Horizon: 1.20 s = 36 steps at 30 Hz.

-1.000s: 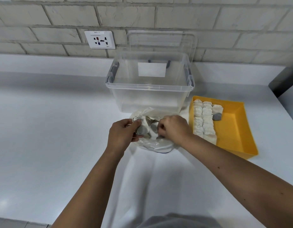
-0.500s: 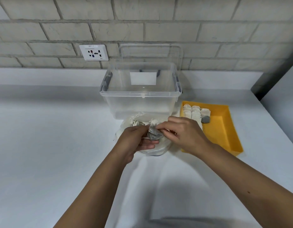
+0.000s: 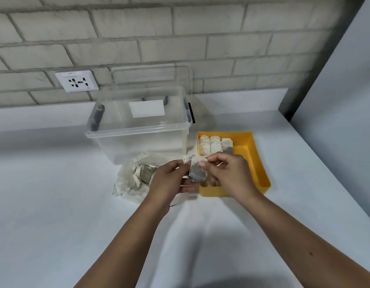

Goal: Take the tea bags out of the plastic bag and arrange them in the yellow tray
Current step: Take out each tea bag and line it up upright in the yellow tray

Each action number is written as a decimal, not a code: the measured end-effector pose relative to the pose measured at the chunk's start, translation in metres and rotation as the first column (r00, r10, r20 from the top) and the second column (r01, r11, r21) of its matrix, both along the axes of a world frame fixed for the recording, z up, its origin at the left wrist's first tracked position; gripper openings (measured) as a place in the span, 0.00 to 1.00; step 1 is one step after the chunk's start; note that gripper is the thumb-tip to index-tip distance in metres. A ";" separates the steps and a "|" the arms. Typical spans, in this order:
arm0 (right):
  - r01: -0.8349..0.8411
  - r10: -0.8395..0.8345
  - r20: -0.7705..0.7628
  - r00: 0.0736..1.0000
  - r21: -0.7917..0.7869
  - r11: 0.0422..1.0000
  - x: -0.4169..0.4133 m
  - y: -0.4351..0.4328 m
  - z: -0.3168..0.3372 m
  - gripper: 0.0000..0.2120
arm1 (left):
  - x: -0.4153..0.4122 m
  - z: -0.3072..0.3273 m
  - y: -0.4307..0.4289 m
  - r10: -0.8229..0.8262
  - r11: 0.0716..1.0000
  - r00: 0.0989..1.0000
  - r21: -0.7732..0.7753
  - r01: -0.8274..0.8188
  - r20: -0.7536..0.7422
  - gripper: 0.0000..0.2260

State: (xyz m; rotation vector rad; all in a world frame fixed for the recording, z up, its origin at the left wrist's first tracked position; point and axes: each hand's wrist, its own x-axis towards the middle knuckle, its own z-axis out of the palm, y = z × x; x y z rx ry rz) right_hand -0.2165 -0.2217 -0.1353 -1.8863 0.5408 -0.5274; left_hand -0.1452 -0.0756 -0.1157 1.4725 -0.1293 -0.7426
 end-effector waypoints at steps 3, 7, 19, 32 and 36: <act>0.069 -0.069 -0.013 0.998 0.008 0.998 -0.010 -0.024 0.006 0.05 | -0.001 0.000 -0.019 -0.030 0.999 0.998 0.046 0.027 0.054 0.08; 0.089 -0.087 -0.056 0.995 0.034 0.995 -0.016 -0.074 0.011 0.06 | 0.004 -0.001 -0.036 -0.023 0.996 0.996 0.086 0.016 0.084 0.08; -0.054 -0.138 -0.522 0.842 -0.337 0.940 0.039 -0.126 -0.035 0.04 | 0.013 -0.024 -0.053 -0.014 0.994 0.999 0.113 0.008 0.051 0.07; 0.050 -0.257 -0.501 0.827 -0.388 0.920 0.068 -0.131 -0.050 0.05 | 0.017 -0.024 -0.048 0.005 0.997 1.000 0.076 -0.006 0.004 0.07; 0.067 -0.242 -0.433 0.868 -0.381 0.922 0.064 -0.129 -0.048 0.10 | 0.017 -0.024 -0.047 0.016 0.998 0.999 0.059 -0.014 -0.030 0.08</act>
